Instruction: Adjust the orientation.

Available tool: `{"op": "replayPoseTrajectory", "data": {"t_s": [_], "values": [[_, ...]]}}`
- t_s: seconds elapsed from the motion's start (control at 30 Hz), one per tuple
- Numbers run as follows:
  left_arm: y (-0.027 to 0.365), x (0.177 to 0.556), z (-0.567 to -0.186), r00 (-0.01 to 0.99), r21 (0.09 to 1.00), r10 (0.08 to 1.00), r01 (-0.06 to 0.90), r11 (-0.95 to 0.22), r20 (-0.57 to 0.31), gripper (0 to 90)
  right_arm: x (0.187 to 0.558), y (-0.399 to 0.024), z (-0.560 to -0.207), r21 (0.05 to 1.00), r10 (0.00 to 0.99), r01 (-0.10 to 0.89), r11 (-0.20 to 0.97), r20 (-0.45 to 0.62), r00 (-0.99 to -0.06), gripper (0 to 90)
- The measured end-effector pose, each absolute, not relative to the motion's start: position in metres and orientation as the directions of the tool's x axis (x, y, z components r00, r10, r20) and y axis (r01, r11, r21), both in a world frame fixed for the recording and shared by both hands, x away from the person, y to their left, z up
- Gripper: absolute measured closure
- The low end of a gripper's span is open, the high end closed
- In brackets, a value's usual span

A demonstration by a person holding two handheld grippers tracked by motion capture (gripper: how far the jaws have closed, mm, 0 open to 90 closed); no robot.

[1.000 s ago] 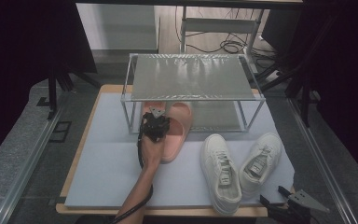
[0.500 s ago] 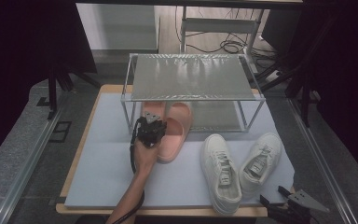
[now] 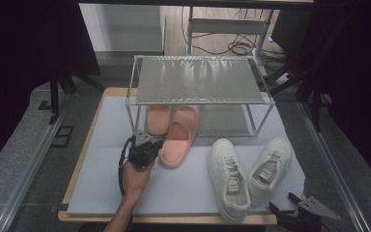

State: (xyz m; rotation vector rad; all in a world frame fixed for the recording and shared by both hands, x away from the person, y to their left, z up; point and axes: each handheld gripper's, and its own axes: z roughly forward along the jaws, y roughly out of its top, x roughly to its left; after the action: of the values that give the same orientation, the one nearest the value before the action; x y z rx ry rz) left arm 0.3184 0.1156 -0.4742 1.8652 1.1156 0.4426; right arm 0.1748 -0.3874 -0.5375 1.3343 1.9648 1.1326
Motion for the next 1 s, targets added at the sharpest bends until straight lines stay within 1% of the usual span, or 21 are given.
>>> {"op": "replayPoseTrajectory", "data": {"t_s": [0.23,0.47,0.73,1.0], "values": [[0.115,0.295,-0.488,0.572,0.806,0.811,0.535,-0.255,-0.123,90.0,0.175,-0.387,-0.538,0.849,0.919,0.497,0.177,0.038,-0.392,14.1],[0.111,0.283,-0.503,0.590,0.771,0.800,0.560,-0.303,-0.114,89.9,0.175,-0.387,-0.537,0.848,0.919,0.499,0.178,0.038,-0.393,14.1],[0.103,0.286,-0.514,0.597,0.742,0.796,0.576,-0.344,-0.095,89.9,0.175,-0.387,-0.537,0.848,0.919,0.499,0.179,0.037,-0.393,14.1],[0.093,0.292,-0.517,0.605,0.738,0.791,0.575,-0.353,-0.093,89.9,0.175,-0.387,-0.537,0.848,0.919,0.499,0.179,0.037,-0.393,14.1]]}}
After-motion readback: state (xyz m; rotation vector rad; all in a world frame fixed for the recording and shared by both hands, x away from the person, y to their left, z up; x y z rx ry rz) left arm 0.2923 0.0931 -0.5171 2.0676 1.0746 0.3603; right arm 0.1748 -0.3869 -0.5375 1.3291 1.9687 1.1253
